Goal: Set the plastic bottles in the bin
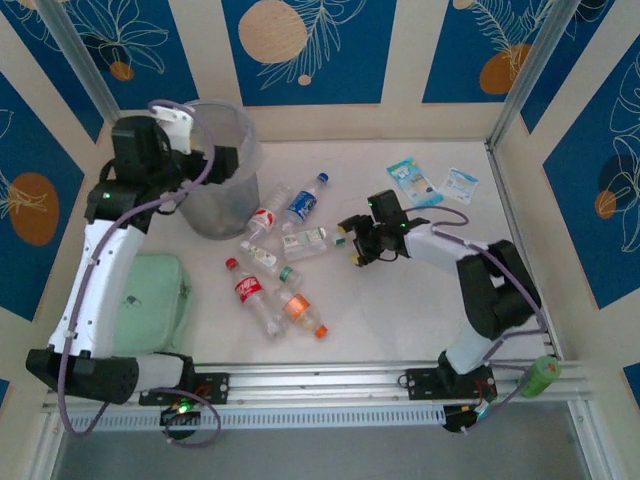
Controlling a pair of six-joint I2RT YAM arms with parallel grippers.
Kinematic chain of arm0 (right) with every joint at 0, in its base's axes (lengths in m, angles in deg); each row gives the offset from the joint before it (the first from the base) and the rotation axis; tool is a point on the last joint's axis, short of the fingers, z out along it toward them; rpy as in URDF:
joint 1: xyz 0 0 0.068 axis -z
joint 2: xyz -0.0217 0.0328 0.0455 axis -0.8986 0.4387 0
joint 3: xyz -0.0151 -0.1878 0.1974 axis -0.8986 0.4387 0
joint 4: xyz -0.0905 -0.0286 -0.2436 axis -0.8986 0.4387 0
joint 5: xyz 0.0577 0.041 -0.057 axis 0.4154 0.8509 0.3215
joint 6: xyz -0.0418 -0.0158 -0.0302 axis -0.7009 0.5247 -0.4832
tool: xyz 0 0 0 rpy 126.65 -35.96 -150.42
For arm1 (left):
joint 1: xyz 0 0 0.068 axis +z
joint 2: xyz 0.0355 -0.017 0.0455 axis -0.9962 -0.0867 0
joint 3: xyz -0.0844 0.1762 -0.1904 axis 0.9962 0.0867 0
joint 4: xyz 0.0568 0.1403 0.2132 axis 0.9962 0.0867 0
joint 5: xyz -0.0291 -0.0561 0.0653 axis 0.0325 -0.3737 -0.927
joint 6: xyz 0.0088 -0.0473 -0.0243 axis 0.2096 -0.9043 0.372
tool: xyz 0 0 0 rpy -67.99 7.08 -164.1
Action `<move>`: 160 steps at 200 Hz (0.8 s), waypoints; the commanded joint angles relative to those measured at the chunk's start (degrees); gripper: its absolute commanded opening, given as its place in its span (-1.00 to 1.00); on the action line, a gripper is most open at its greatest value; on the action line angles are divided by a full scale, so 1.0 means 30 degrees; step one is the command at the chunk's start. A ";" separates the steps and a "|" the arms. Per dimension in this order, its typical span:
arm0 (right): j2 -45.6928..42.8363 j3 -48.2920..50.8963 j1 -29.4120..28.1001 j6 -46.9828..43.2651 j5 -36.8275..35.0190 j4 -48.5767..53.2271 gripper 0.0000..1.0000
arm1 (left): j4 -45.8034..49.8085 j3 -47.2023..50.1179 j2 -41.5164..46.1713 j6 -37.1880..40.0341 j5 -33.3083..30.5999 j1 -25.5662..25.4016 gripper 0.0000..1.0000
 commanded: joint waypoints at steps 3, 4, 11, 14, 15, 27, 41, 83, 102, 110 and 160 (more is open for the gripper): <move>0.1594 -0.1860 -0.0599 0.0903 -0.1152 -0.0734 0.54 | -0.0307 0.0984 0.0703 -0.0852 -0.0096 -0.1822 1.00; 0.1673 -0.1948 -0.0609 0.0872 -0.1161 -0.0683 0.54 | -0.0319 0.1039 0.0736 -0.0872 -0.0107 -0.1899 1.00; 0.2187 -0.2522 -0.0676 0.0719 -0.1146 -0.0321 0.56 | -0.0495 0.1473 0.0899 -0.1173 -0.0224 -0.2415 1.00; 0.2393 -0.2759 -0.0678 0.0698 -0.1141 -0.0182 0.56 | -0.0593 0.1650 0.0982 -0.1283 -0.0235 -0.2617 1.00; 0.2468 -0.2822 -0.0693 0.0682 -0.1155 -0.0158 0.56 | -0.0623 0.1723 0.0992 -0.1307 -0.0235 -0.2677 1.00; 0.3079 -0.3117 -0.0763 0.0814 -0.1300 -0.0278 0.57 | -0.0944 0.2543 0.1281 -0.1592 -0.0409 -0.3318 1.00; 0.3569 -0.3177 -0.0766 0.1153 -0.1305 -0.0605 0.52 | -0.1301 0.3366 0.1523 -0.1957 -0.0746 -0.3695 1.00; 0.3815 -0.3508 -0.0766 0.0764 -0.1680 -0.0087 0.24 | -0.1824 0.4142 0.1241 -0.2368 -0.0705 -0.4069 1.00; 0.3422 -0.3344 -0.0566 0.0529 -0.1597 0.0194 0.03 | -0.1992 0.3889 0.0910 -0.2337 -0.0734 -0.4181 1.00; 0.3083 -0.3254 -0.0460 0.0264 -0.1645 0.0303 -0.04 | -0.2018 0.3779 0.0817 -0.2335 -0.0705 -0.4224 1.00; -0.1179 -0.2109 0.0909 -0.3451 -0.2025 0.2153 -0.37 | -0.2190 0.3145 0.0567 -0.2690 -0.0206 -0.4576 1.00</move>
